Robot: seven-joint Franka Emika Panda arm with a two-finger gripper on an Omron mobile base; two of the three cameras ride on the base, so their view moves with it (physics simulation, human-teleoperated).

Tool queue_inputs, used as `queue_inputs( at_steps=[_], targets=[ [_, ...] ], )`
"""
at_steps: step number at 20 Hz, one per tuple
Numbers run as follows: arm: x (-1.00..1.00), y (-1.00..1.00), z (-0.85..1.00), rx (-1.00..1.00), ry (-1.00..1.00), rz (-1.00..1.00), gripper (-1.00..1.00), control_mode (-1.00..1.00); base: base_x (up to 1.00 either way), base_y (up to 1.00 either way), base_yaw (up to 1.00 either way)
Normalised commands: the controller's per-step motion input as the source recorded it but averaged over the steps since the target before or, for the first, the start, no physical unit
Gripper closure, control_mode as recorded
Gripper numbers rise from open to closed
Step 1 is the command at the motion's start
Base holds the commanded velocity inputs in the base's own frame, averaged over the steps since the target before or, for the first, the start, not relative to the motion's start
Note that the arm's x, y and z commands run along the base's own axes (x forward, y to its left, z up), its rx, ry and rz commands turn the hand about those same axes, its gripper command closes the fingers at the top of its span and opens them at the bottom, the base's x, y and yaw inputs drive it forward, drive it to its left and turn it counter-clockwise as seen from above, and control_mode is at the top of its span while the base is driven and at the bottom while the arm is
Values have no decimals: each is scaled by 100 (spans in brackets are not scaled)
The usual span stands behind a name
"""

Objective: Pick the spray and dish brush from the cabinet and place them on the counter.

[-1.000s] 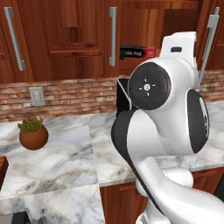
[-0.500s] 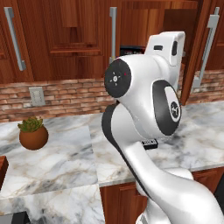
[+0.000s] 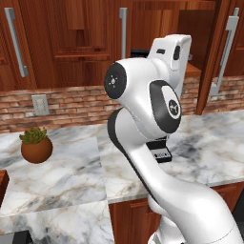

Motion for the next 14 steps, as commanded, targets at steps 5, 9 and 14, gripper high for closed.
queue_inputs(
  at_steps=[5, 9, 14],
  targets=[
    [24, -3, -9, 4, -8, 0, -100, -100, 0, 0, 0],
    [8, -12, -3, 0, -8, -2, -100, -100, 0, 0, 0],
    [7, -16, -3, 0, -5, -8, -100, -100, 0, 0, 0]
  ],
)
